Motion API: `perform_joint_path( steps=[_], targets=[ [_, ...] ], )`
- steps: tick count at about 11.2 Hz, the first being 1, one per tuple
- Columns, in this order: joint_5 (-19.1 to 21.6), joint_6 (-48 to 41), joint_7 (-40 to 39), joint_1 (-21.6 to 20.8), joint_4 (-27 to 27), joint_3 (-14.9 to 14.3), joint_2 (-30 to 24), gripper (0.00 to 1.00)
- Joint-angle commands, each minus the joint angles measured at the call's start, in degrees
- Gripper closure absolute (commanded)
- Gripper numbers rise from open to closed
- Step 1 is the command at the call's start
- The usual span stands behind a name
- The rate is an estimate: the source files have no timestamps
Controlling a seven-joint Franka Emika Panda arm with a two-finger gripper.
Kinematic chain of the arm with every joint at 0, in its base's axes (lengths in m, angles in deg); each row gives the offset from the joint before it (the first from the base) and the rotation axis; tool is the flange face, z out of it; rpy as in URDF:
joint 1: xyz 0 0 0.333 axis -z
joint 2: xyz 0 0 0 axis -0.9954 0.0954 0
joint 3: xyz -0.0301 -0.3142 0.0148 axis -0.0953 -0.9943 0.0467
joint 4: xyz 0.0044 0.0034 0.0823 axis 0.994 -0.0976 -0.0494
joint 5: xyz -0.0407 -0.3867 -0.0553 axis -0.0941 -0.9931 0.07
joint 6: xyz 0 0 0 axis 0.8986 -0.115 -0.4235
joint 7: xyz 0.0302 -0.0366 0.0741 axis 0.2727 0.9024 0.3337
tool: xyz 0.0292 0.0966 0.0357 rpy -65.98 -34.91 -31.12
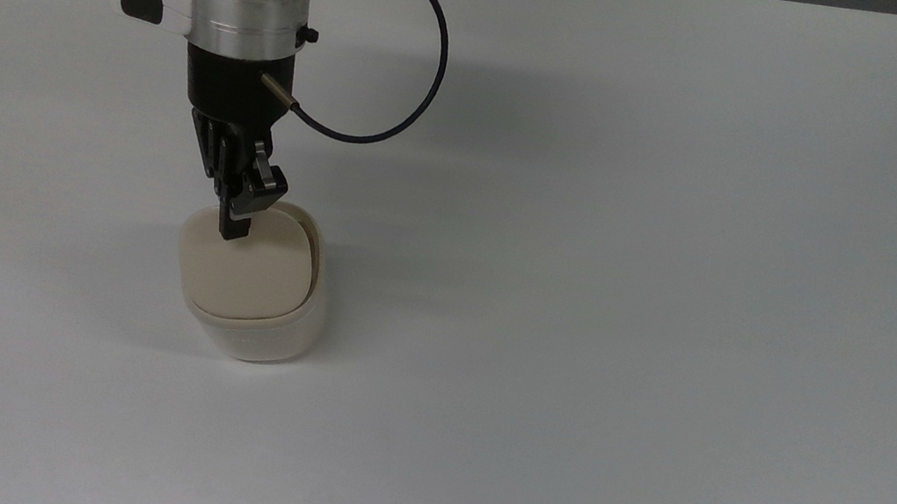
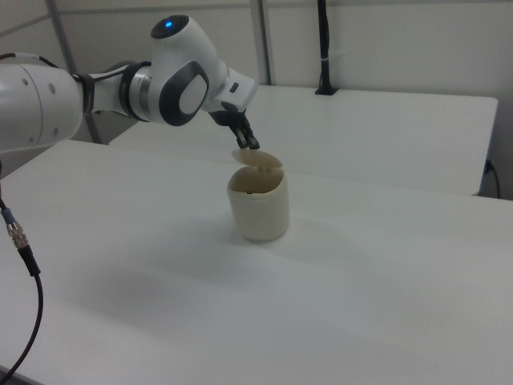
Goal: Close the trash bin
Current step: 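Press the lid down flat onto the bin rim with the gripper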
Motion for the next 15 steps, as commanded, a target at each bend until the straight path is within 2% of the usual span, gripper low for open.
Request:
perform_joint_path(
  steps=[1,8,13,15],
  targets=[
    [-0.6,-4.2,-3.9,0.4,-3.2,-0.1,-3.2,1.0],
    [-3.3,-3.8,-4.1,0.2,-6.6,0.4,-1.8,1.0],
    [-7.2,-3.7,-3.9,0.2,-7.0,1.4,1.6,1.0],
    [-7.0,-3.9,-4.0,1.0,-6.4,1.5,-0.3,1.0]
  ],
)
